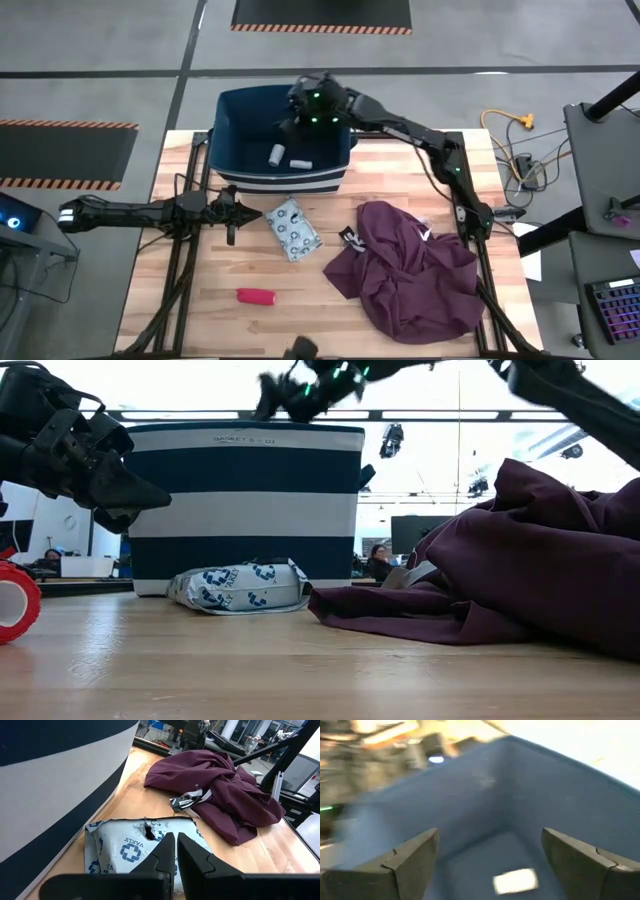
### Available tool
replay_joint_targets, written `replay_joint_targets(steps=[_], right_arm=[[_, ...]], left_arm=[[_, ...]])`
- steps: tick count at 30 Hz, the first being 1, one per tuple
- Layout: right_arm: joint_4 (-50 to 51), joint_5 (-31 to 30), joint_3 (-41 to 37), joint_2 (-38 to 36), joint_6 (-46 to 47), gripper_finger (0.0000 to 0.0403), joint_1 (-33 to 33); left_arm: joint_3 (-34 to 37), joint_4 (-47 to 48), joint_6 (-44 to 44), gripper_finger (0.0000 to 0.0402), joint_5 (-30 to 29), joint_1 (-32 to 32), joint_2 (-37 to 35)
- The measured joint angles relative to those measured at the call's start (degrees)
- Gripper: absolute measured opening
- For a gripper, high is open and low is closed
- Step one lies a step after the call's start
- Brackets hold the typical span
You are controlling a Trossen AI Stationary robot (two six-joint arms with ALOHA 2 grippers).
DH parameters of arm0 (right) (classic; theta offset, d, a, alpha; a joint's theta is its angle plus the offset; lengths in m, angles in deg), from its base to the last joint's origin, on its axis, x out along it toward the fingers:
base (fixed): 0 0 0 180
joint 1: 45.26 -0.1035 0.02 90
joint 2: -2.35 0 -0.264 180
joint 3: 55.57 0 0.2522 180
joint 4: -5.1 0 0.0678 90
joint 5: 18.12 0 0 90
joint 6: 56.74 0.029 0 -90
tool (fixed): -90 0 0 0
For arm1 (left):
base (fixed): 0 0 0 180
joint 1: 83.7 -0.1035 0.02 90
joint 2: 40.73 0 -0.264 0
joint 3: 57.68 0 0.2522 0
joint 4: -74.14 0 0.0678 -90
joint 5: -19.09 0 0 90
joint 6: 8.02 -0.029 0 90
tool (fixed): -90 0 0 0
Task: Pick & place medical supplies in basket/bin
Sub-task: Put the mailer bag into the bin
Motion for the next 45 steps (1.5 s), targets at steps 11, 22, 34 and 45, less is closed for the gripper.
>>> replay_joint_targets(steps=[11,22,34,45], right_arm=[[25.6,6.0,0.0,-15.6,-2.5,0.0327,-10.9],[48.2,-8.0,-1.2,-20.0,11.4,0.0327,-25.4],[43.6,-21.0,-17.6,-19.5,35.0,0.0327,-36.2],[5.6,-21.8,-38.6,-19.4,36.7,0.0327,-33.6]], left_arm=[[0.0,0.0,0.0,0.0001,0.0,0.0,0.0],[0.0,0.0,0.0,0.0001,0.0,0.0,0.0],[0.0,0.0,0.0,0.0001,0.0,0.0,0.0],[0.0,0.0,0.0,0.0001,0.0,0.0,-0.1]])
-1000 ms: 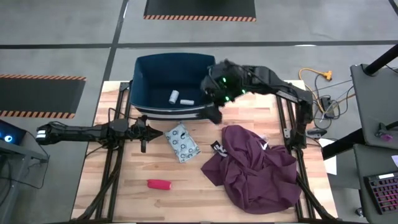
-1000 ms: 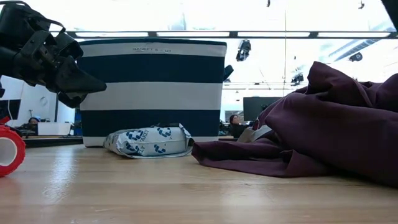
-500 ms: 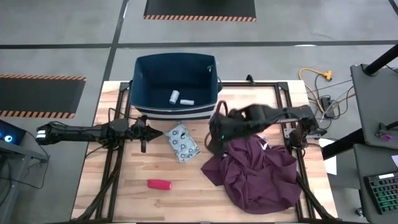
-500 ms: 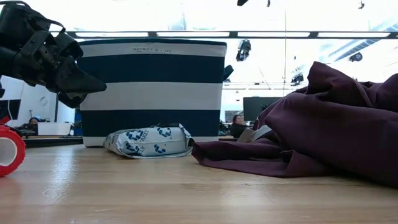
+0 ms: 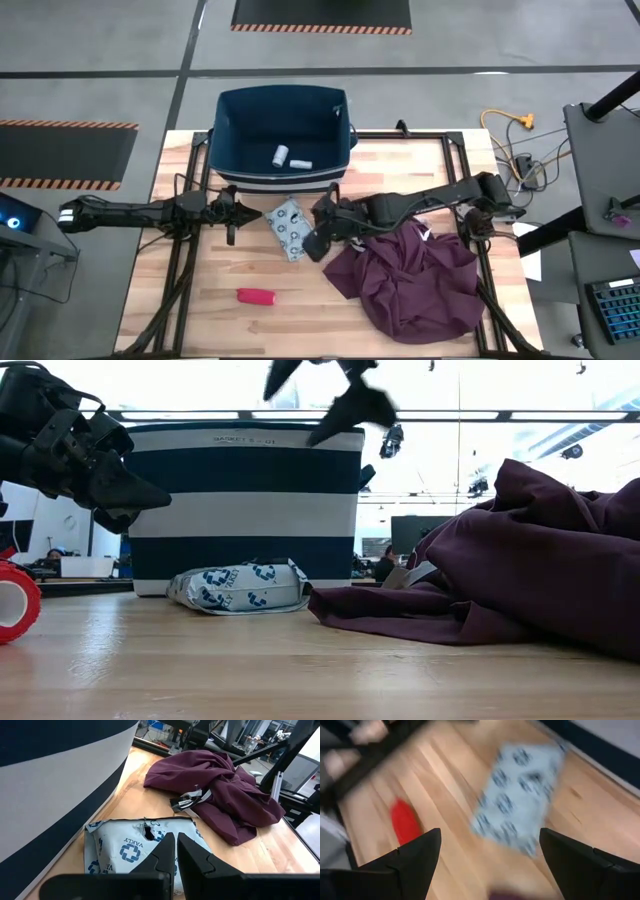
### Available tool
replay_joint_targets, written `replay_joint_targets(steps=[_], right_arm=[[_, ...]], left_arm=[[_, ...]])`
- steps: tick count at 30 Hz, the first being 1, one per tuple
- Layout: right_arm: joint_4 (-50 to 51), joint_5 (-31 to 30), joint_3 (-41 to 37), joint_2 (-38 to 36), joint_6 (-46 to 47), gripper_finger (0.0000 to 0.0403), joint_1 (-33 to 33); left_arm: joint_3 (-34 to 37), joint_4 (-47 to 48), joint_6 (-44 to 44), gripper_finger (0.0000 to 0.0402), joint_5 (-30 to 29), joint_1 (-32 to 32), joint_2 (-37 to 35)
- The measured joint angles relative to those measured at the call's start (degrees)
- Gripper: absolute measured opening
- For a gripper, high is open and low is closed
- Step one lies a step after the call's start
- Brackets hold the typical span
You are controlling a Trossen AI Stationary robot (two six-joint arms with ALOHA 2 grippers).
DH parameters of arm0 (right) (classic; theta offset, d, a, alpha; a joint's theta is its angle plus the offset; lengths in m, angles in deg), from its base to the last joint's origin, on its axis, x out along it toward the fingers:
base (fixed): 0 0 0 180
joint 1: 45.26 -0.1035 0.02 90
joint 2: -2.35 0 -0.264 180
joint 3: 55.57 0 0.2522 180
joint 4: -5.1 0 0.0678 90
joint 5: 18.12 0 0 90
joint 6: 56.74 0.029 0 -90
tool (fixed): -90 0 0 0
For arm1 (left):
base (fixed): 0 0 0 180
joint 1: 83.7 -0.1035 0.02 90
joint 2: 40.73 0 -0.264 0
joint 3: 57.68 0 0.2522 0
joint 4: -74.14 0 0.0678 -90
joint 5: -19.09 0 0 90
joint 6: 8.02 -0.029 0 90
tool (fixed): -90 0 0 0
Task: Pick & place medical supplies in basket/bin
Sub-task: Put the mailer bag into the bin
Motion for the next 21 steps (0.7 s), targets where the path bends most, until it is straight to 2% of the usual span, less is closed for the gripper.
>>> replay_joint_targets(steps=[3,6,14,21], right_arm=[[-13.0,-3.4,-6.9,0.0,0.1,0.0327,1.3],[-20.8,-5.3,-12.8,0.0,0.8,0.0327,3.1],[-35.3,-5.5,-25.5,0.0,0.6,0.0326,6.4],[-54.9,-5.0,-33.8,0.0,-8.1,0.0326,8.7]], left_arm=[[0.0,0.0,0.0,0.0001,0.0,0.0,0.0],[0.0,0.0,0.0,0.0001,0.0,0.0,0.0],[0.0,0.0,0.0,0.0001,0.0,0.0,0.0],[0.0,0.0,0.0,0.0001,0.0,0.0,0.0]])
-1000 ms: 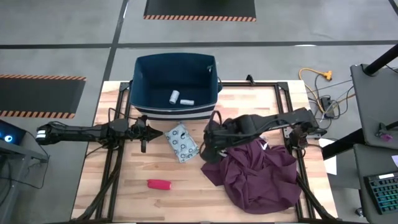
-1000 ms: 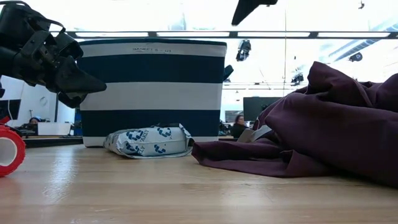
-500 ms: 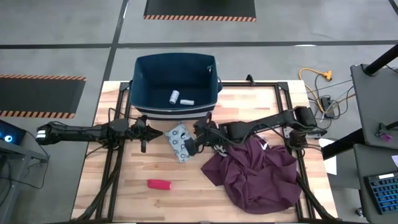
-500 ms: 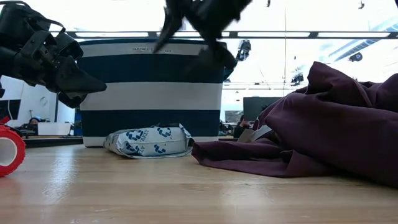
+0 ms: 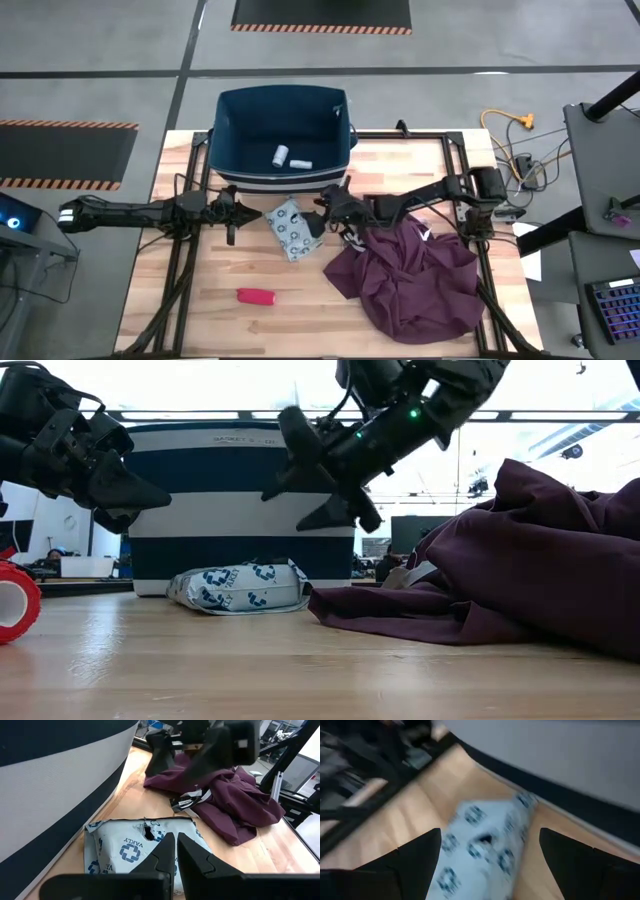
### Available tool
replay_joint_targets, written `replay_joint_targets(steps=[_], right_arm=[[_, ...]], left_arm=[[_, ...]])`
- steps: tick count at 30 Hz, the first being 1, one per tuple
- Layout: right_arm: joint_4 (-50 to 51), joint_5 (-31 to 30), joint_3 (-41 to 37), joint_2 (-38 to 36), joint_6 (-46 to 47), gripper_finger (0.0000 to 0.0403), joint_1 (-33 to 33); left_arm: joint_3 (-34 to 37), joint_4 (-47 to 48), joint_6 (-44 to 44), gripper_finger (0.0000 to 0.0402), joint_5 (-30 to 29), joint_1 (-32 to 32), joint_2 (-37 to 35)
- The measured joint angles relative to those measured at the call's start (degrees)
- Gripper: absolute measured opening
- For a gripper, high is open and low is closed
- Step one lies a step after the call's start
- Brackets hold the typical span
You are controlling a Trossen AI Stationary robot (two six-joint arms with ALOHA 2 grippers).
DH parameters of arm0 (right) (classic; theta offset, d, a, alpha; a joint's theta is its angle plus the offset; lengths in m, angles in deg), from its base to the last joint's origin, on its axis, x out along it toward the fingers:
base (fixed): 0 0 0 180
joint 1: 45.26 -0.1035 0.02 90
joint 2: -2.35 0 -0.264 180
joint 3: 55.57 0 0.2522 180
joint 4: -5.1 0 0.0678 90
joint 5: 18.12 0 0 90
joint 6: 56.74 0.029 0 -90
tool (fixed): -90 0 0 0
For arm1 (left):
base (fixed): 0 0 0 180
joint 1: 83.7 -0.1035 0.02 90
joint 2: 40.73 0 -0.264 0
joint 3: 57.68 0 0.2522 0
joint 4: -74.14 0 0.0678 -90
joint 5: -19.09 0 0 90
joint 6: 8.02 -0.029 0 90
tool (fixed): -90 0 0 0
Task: Pick & place medical supplies in basket/bin
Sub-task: Put the mailer bag into the bin
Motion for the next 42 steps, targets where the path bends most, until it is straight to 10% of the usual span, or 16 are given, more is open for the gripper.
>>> replay_joint_targets(steps=[7,13,25,32,42], right_arm=[[-9.5,4.2,-2.5,1.1,-15.8,0.0326,0.2],[-6.7,4.1,4.5,7.5,-8.6,0.0326,0.4],[31.5,-5.1,26.0,16.8,2.5,0.0324,0.8],[34.9,-4.4,30.4,20.5,3.8,0.0319,0.9],[38.5,3.8,30.8,21.1,9.2,0.0163,1.9]], left_arm=[[0.0,0.0,0.0,0.0001,0.0,0.0,0.0],[0.0,0.0,0.0,0.0001,0.0,0.0,0.0],[0.0,0.0,0.0,0.0001,0.2,0.0,0.1],[0.0,0.0,0.0,0.0001,0.3,0.0,0.0],[0.0,0.0,0.0,0.0001,0.3,0.0,0.1]])
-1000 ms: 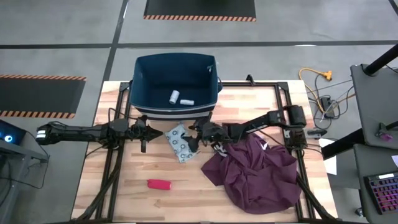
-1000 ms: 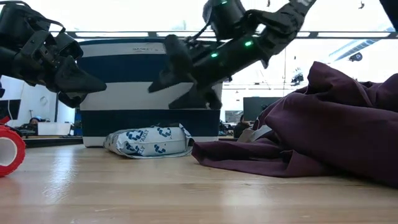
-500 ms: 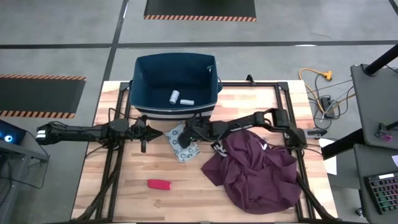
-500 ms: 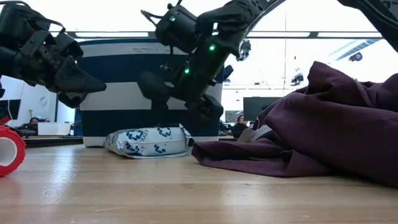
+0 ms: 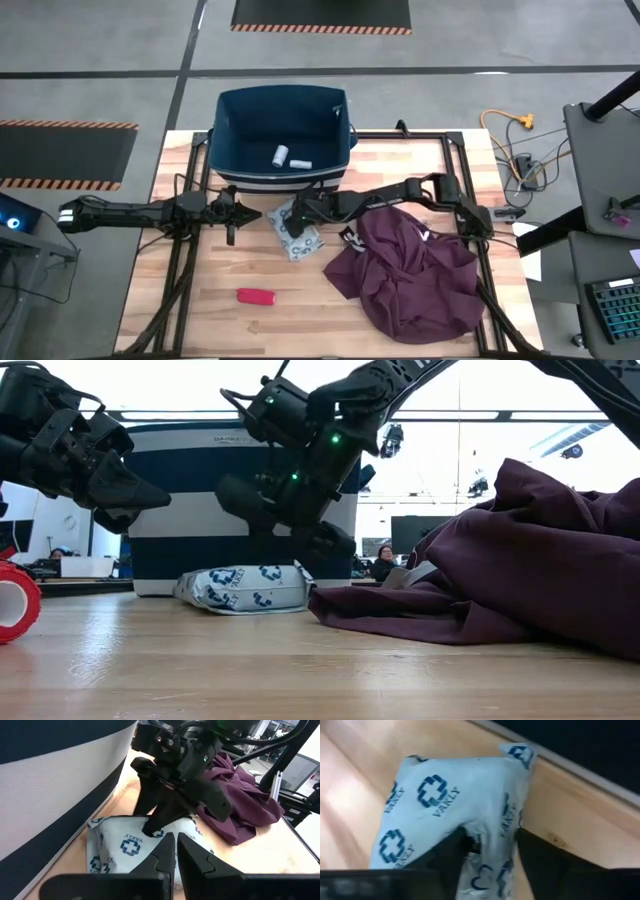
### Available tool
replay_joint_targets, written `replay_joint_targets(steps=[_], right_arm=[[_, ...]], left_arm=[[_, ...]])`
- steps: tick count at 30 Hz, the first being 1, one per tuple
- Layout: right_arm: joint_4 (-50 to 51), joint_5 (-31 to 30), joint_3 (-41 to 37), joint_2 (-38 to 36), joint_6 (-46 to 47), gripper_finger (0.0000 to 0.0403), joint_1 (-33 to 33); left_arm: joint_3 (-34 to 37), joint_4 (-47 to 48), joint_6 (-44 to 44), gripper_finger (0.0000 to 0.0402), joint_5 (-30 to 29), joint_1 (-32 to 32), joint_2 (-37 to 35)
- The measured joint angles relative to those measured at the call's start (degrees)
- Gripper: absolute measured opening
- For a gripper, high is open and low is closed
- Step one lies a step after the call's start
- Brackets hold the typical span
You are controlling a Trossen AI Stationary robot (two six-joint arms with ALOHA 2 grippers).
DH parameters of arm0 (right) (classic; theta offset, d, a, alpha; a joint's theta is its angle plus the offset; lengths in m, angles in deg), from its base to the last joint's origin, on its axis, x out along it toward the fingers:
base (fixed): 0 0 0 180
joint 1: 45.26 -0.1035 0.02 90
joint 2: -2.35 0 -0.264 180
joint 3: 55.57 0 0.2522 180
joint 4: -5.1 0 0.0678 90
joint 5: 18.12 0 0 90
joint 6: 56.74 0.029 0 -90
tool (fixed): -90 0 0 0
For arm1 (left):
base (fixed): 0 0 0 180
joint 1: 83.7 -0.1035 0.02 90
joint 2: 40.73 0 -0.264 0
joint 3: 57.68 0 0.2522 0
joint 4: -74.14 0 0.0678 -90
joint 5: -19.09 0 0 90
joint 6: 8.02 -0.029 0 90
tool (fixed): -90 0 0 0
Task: Pick & place medical supplies in basket/bin
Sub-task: Put the mailer bag into the bin
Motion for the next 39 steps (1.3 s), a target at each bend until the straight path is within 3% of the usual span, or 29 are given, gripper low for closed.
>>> replay_joint_targets(steps=[7,15,21,25,31,39], right_arm=[[2.2,8.4,-0.4,-2.5,-0.5,0.0022,0.1],[3.3,20.5,-0.7,-11.3,-1.3,0.0007,-0.1],[1.9,26.8,-0.6,-20.7,-9.5,0.0007,-0.3],[-2.2,25.0,-0.5,-28.4,-15.0,0.0007,0.2],[-7.5,14.5,-0.5,-35.7,-21.0,0.0008,3.1],[-8.3,4.2,-0.5,-37.7,-33.1,0.0008,10.3]], left_arm=[[0.0,0.0,0.0,0.0001,0.0,0.0,0.0],[0.0,0.2,0.0,0.0001,0.0,0.0,0.0],[0.0,0.2,0.0,0.0001,-0.1,0.0,0.0],[0.0,0.3,0.0,0.0001,-0.1,0.0,-0.1],[0.0,0.4,0.0,0.0001,0.0,0.0,-0.1],[0.0,0.4,0.0,0.0001,0.0,0.0,-0.1]])
